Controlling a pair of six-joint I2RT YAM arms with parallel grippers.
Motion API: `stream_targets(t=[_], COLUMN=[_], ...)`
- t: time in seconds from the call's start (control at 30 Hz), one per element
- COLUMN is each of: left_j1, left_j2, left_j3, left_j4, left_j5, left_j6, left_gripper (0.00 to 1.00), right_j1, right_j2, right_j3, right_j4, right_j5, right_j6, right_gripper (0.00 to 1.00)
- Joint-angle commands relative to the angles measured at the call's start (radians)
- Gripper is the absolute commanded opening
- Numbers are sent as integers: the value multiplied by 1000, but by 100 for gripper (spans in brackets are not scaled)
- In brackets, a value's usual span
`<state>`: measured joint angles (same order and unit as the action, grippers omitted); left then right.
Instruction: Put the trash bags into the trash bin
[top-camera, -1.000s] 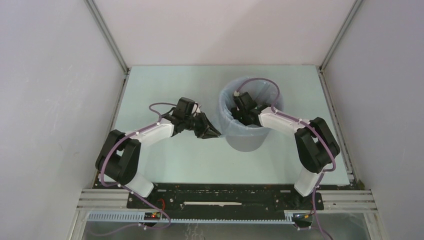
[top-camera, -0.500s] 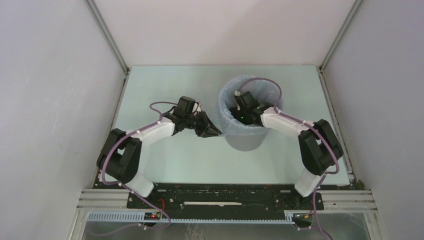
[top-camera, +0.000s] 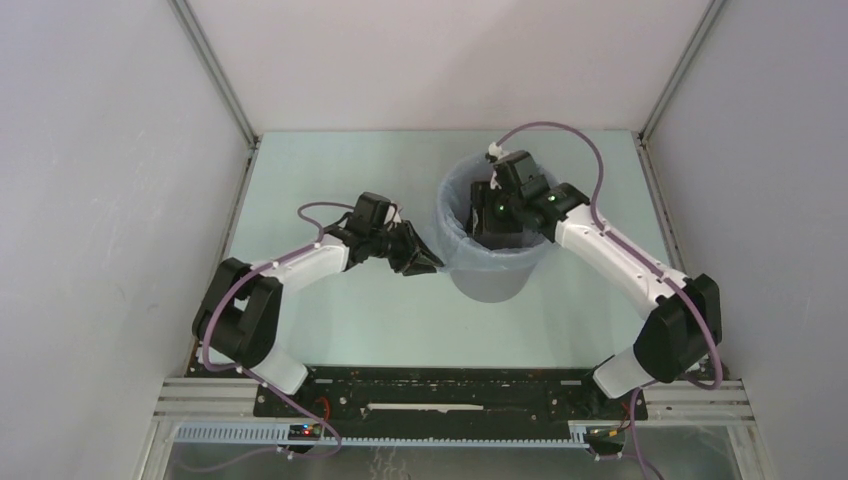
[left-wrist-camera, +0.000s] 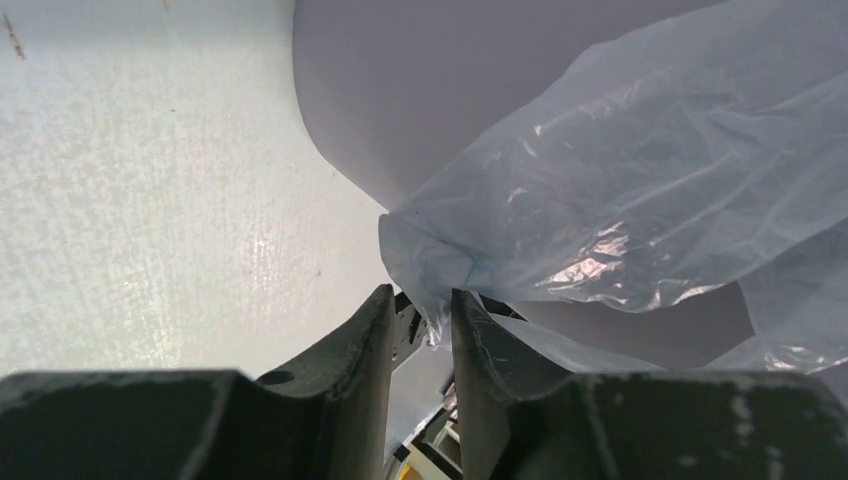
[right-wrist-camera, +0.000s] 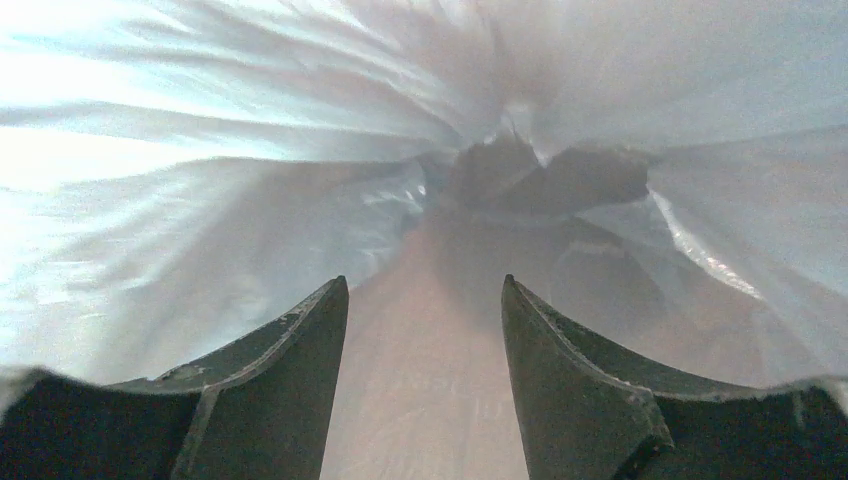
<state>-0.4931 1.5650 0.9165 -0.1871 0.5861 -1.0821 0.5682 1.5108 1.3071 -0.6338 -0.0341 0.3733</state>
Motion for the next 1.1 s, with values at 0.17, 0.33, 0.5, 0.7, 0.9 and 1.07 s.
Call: stream_targets(t=[0.17, 0.33, 0.5, 0.7, 0.9, 1.07], left_j1=[2, 9, 25, 37, 36, 36], left_j2=[-140, -311, -563, -829, -793, -749], left_j3=[-5, -64, -70, 118, 579, 867], left_j4=[-84, -122, -228, -396, -579, -624], left_j5=[-85, -153, -236, -438, -573, -663], left_j6=[91, 120, 177, 258, 534, 642], left_gripper=[57, 87, 96, 100, 100, 100], right_j1=[-46, -146, -290, -375, -375, -375], right_j2=[-128, -270, -441, -555, -544, -552], right_j3=[350, 372, 380, 533, 764, 832], right_j4=[-228, -269, -304, -403, -531, -547], right_j5=[-31, -89, -168, -167, -95, -89], right_j6=[11, 4, -14, -59, -47, 19], right_gripper=[77, 87, 99, 100, 100, 100])
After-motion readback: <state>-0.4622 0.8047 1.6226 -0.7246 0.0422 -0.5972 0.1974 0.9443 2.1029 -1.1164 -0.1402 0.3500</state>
